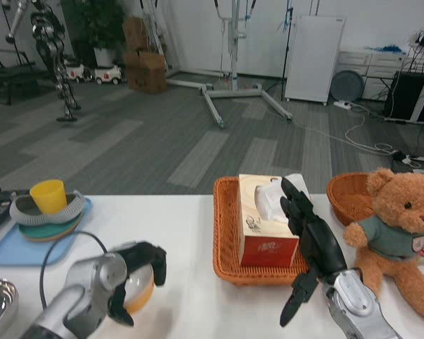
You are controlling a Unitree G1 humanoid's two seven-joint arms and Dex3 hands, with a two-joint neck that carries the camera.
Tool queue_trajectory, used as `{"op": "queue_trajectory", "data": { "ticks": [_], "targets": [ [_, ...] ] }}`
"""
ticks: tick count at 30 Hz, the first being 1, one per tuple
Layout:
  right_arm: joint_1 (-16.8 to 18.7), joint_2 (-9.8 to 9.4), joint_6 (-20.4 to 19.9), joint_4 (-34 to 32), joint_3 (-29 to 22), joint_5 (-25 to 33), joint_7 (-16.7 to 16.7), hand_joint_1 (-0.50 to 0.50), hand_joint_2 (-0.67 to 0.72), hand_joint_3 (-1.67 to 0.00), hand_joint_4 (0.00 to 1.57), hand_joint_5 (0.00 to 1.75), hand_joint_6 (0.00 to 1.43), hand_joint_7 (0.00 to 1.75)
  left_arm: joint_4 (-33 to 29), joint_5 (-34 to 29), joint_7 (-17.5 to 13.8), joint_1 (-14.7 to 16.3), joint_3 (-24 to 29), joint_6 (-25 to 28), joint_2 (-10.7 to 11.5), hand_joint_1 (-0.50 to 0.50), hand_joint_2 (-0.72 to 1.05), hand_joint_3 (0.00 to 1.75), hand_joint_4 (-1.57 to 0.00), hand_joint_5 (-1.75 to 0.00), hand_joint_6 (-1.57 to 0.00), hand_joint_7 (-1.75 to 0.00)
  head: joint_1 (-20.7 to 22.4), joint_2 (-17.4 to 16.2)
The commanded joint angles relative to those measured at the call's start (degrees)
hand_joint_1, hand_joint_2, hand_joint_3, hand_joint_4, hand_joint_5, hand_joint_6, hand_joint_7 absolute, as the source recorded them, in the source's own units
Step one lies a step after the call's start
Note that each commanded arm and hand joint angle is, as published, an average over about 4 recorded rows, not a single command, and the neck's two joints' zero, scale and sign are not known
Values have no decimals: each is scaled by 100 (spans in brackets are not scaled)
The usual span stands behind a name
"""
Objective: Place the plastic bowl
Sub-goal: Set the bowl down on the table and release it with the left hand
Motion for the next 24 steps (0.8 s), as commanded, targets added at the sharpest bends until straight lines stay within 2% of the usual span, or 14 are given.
{"op": "queue_trajectory", "data": {
  "ticks": [1,3,6,9,13,14,18,23,24],
  "targets": [
    [-8,29,22,43,-77,15,-6,-42,60,0,0,0,0,0,391,-7,174,42,289,-315,-205,-50,85,168,-74,-175,-64,-171,17,-64],
    [-8,29,22,45,-84,15,-6,-42,60,0,0,0,0,0,558,-40,240,42,410,-455,-297,-50,78,175,-65,-175,-63,-168,35,-124],
    [-8,34,22,52,-90,15,-6,-42,61,0,0,0,0,0,723,-58,321,42,511,-559,-374,-50,78,175,-54,-175,-58,-168,55,-208],
    [-8,38,22,54,-106,15,-6,-42,60,0,0,0,0,0,820,-62,396,42,594,-616,-447,-50,72,175,-45,-175,-47,-168,93,-316],
    [-8,38,26,70,-117,17,-6,-42,60,0,0,0,0,0,945,-62,431,42,698,-697,-552,-49,52,175,-7,-175,-3,-145,203,-498],
    [-8,38,26,74,-117,20,-6,-42,60,0,0,0,0,0,973,-62,431,42,704,-712,-572,-49,47,175,-4,-175,0,-140,265,-593],
    [-8,38,22,87,-128,31,-6,-42,60,0,0,0,0,0,1110,-47,431,42,707,-726,-629,-48,32,175,0,-175,0,-117,473,-889],
    [-8,38,22,87,-148,37,-6,-42,60,0,0,0,0,0,1193,122,431,42,704,-726,-655,-48,38,175,0,-175,0,-77,578,-1058],
    [-8,38,22,85,-150,39,-6,-42,60,0,0,0,0,0,1198,162,431,42,700,-726,-655,-48,43,175,0,-175,0,-73,604,-1098]
  ]
}}
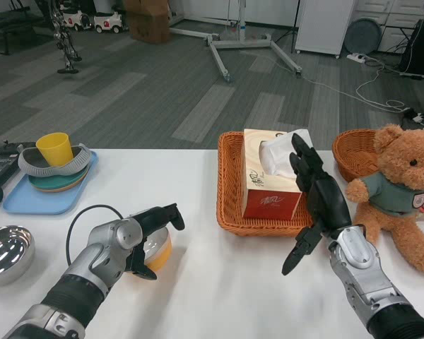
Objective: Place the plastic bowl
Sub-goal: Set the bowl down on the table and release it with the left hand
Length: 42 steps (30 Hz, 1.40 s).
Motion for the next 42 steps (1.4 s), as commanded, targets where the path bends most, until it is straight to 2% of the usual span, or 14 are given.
{"op": "queue_trajectory", "data": {
  "ticks": [1,3,5,11,12,19,28,32,34,36,38,40,42],
  "targets": [
    [-8,14,21,46,-84,38,-6,-42,60,0,0,0,0,0,47,185,22,40,28,-18,-18,-48,49,175,0,-175,0,-68,44,-63],
    [-8,14,17,37,-84,38,-6,-42,60,0,0,0,0,0,55,233,13,40,24,-1,-23,-48,63,175,0,-169,0,-65,75,-100],
    [-3,14,13,24,-84,38,-6,-42,60,0,0,0,0,0,64,277,-22,40,10,61,-23,-48,74,175,0,-154,0,-59,107,-137],
    [14,18,13,-29,-89,38,-6,-42,60,0,0,0,0,0,68,308,-162,49,-99,276,-1,-48,87,175,0,-105,0,-56,142,-141],
    [21,23,13,-35,-91,38,-6,-42,60,0,0,0,0,0,77,312,-176,49,-119,289,1,-48,87,175,0,-103,0,-56,143,-141],
    [49,49,4,-68,-98,38,-6,-42,60,0,0,0,0,0,170,369,-316,22,-425,399,91,-48,87,170,0,-103,0,-56,169,-148],
    [78,82,-12,-123,-126,29,-6,-42,60,0,0,0,0,0,141,549,-365,33,-603,371,142,-48,105,127,0,-103,0,-52,191,-152],
    [89,84,-14,-137,-122,29,-6,-42,60,0,0,0,0,0,9,620,-362,53,-600,353,166,-48,105,122,0,-103,0,-49,210,-150],
    [95,84,-14,-141,-120,29,-6,-42,60,0,0,0,0,0,-33,624,-365,62,-600,357,173,-48,105,113,0,-103,0,-49,216,-154],
    [98,84,-14,-143,-124,29,-6,-42,60,0,0,0,0,0,-90,650,-365,71,-596,360,184,-48,105,83,0,-103,0,-49,221,-156],
    [102,84,-18,-143,-128,29,-6,-42,60,0,0,0,0,0,-178,694,-369,84,-587,364,197,-48,105,35,0,-103,0,-49,220,-156],
    [106,84,-23,-145,-131,29,-6,-42,60,0,0,0,0,0,-246,721,-373,99,-583,375,206,-49,105,4,0,-103,0,-49,233,-146],
    [106,82,-23,-150,-135,29,-6,-42,60,0,0,0,0,0,-331,741,-373,117,-572,393,214,-50,105,0,0,-103,0,-49,242,-138]
  ]
}}
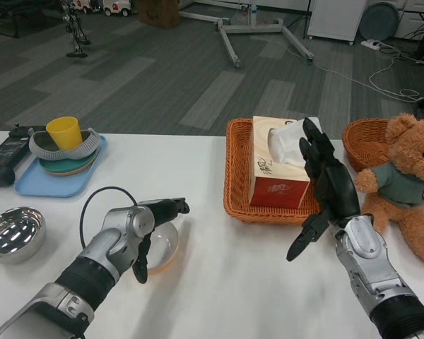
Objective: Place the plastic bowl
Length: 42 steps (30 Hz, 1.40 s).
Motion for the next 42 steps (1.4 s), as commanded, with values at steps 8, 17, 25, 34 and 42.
{"op": "queue_trajectory", "data": {
  "ticks": [8,17,25,34,42],
  "targets": [
    [87,14,-22,-22,-74,37,-6,-42,60,0,0,0,0,0,-619,99,-84,196,131,144,99,-50,105,0,0,-103,0,-49,4,5],
    [87,1,-22,-17,-96,37,-6,-42,60,0,0,0,0,0,-1199,38,-117,236,388,252,99,-50,105,0,0,-67,0,-59,34,-8],
    [87,-12,-22,0,-122,46,-6,-42,60,0,0,0,0,0,-1691,-160,-249,218,506,542,112,-50,105,0,0,-62,0,-82,31,4],
    [74,-12,-22,18,-140,46,-6,-42,60,0,0,0,0,0,-2311,-1118,-126,223,1258,634,7,-50,83,0,0,-56,0,-91,70,81],
    [30,-12,-22,40,-166,46,-6,-42,60,0,0,0,0,0,-2258,-4045,564,280,2585,-821,-191,-50,-2,0,0,-36,-21,-91,6,193]
  ]
}}
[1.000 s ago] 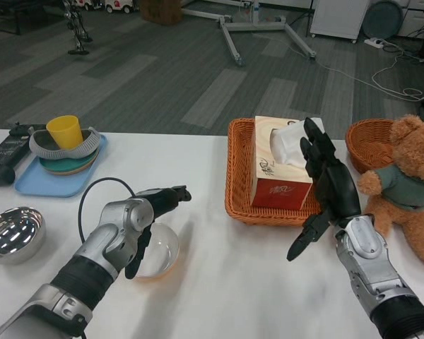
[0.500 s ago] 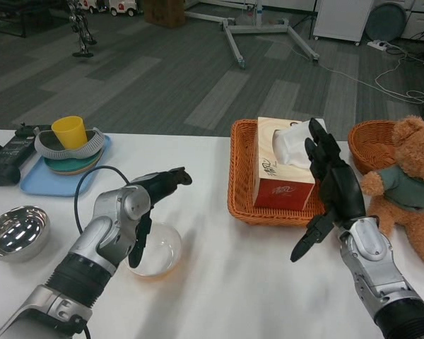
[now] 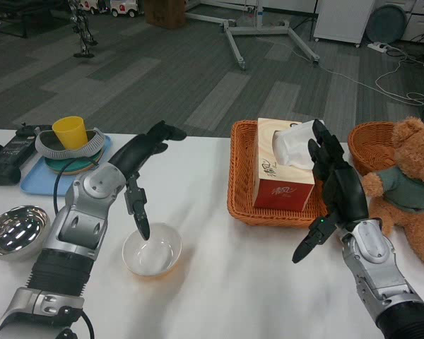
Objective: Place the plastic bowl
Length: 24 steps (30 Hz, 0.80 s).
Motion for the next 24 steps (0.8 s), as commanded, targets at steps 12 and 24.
{"op": "queue_trajectory", "data": {
  "ticks": [12,24],
  "targets": [
    [-141,19,5,74,-77,16,-6,-42,60,0,0,0,0,0,451,-4057,288,150,925,-2106,-141,-50,-10,0,0,-10,-41,-99,-55,260],
    [-249,125,12,50,-95,-22,-10,-42,60,0,0,0,0,0,444,-5028,282,196,864,-2212,-27,-50,-10,0,0,0,-50,-105,-284,641]
  ]
}}
